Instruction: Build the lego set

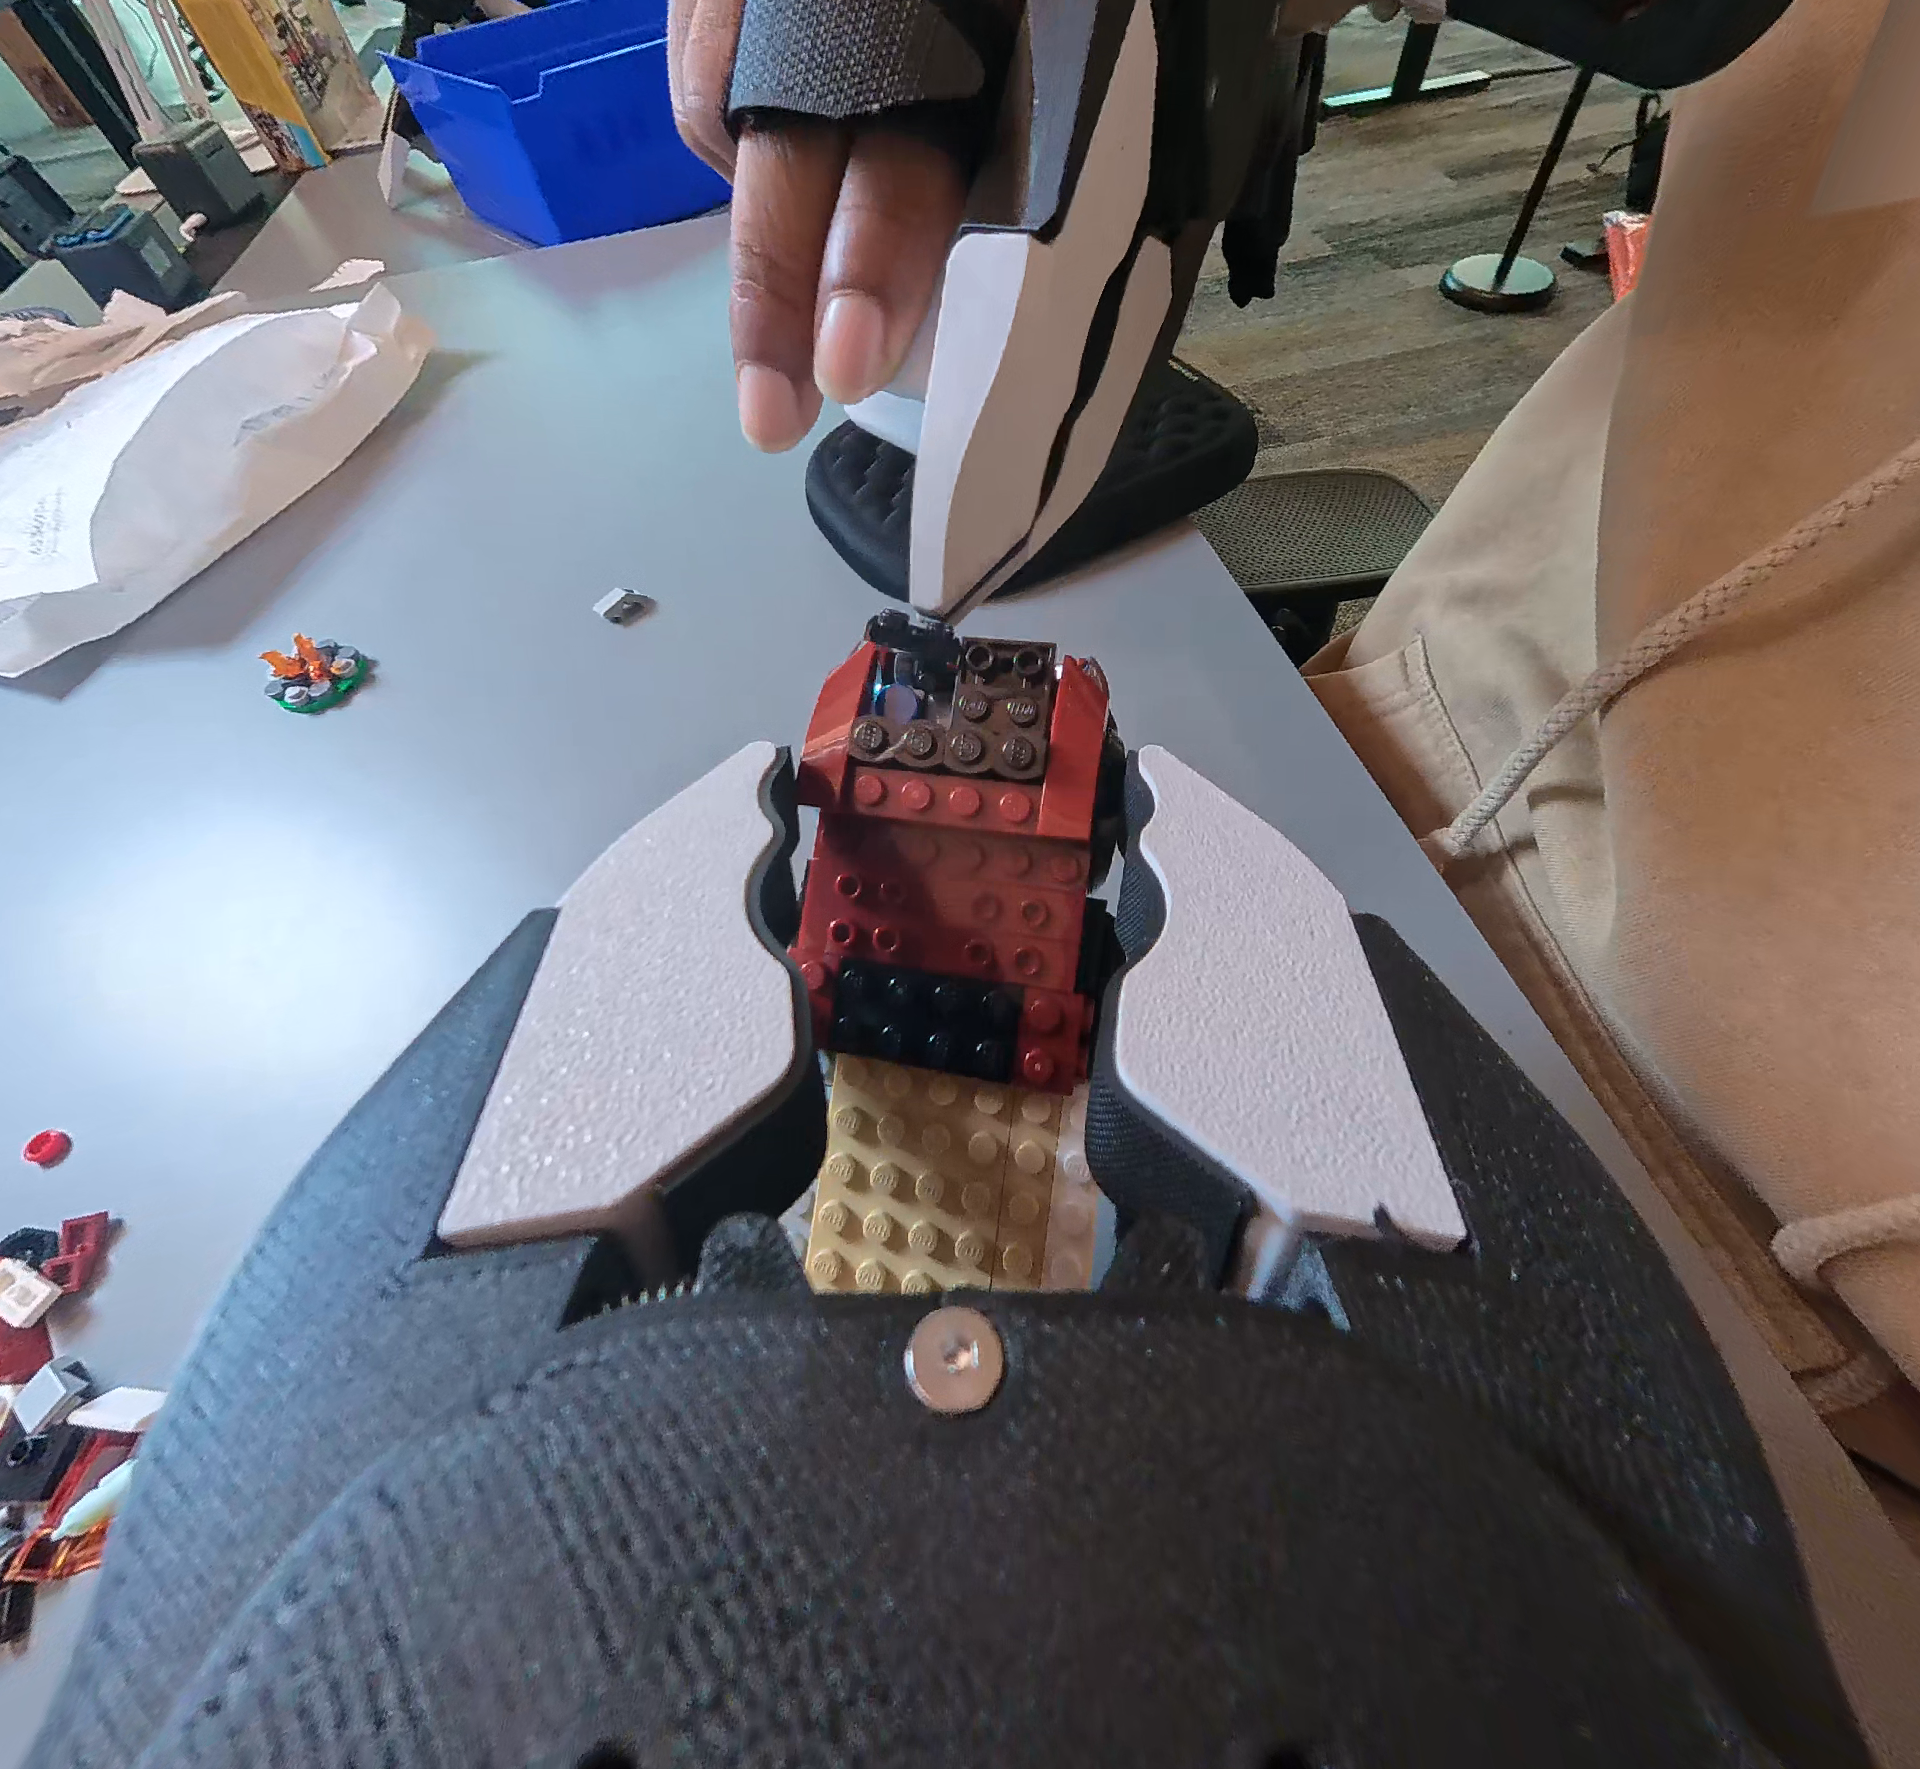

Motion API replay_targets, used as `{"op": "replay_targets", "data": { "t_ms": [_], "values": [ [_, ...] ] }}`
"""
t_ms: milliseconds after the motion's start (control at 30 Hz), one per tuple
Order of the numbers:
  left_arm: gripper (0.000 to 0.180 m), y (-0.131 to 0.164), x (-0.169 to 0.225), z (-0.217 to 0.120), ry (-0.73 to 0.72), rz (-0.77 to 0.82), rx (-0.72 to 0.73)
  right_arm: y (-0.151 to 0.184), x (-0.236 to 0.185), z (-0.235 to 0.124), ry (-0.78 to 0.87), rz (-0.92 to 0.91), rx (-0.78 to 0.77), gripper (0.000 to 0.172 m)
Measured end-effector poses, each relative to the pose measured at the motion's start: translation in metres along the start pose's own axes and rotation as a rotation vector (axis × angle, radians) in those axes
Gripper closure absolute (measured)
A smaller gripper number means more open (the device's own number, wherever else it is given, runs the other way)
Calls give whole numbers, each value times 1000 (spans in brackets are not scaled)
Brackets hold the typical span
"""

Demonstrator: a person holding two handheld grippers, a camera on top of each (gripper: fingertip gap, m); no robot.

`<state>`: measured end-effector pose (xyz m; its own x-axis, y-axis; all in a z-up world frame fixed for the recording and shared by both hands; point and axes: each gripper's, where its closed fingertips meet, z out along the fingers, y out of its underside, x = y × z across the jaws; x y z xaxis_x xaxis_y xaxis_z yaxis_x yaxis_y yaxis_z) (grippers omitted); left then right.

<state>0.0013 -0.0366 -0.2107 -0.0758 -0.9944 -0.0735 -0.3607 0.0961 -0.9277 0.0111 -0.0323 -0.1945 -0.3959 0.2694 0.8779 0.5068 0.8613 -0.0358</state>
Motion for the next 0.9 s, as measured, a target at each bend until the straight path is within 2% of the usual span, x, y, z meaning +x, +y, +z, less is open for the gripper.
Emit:
{"op": "replay_targets", "data": {
  "t_ms": [167,300,400,467,667,733,900],
  "values": [
    [121,2,-3,1,-23,13,-14,4,2,1,15,79,10,171],
    [121,4,-6,1,-38,19,-16,8,2,4,-15,272,21,153],
    [121,5,-7,1,-48,22,-21,5,2,7,-42,465,71,149],
    [121,6,-8,2,-56,29,-28,6,2,11,-53,556,86,148],
    [121,14,-11,3,-75,56,-70,9,-3,14,-108,629,107,153],
    [121,19,-14,2,-89,69,-94,16,-10,10,-161,615,93,153],
    [121,31,-23,2,-119,87,-155,46,-53,17,-439,676,-13,152]
  ]
}}
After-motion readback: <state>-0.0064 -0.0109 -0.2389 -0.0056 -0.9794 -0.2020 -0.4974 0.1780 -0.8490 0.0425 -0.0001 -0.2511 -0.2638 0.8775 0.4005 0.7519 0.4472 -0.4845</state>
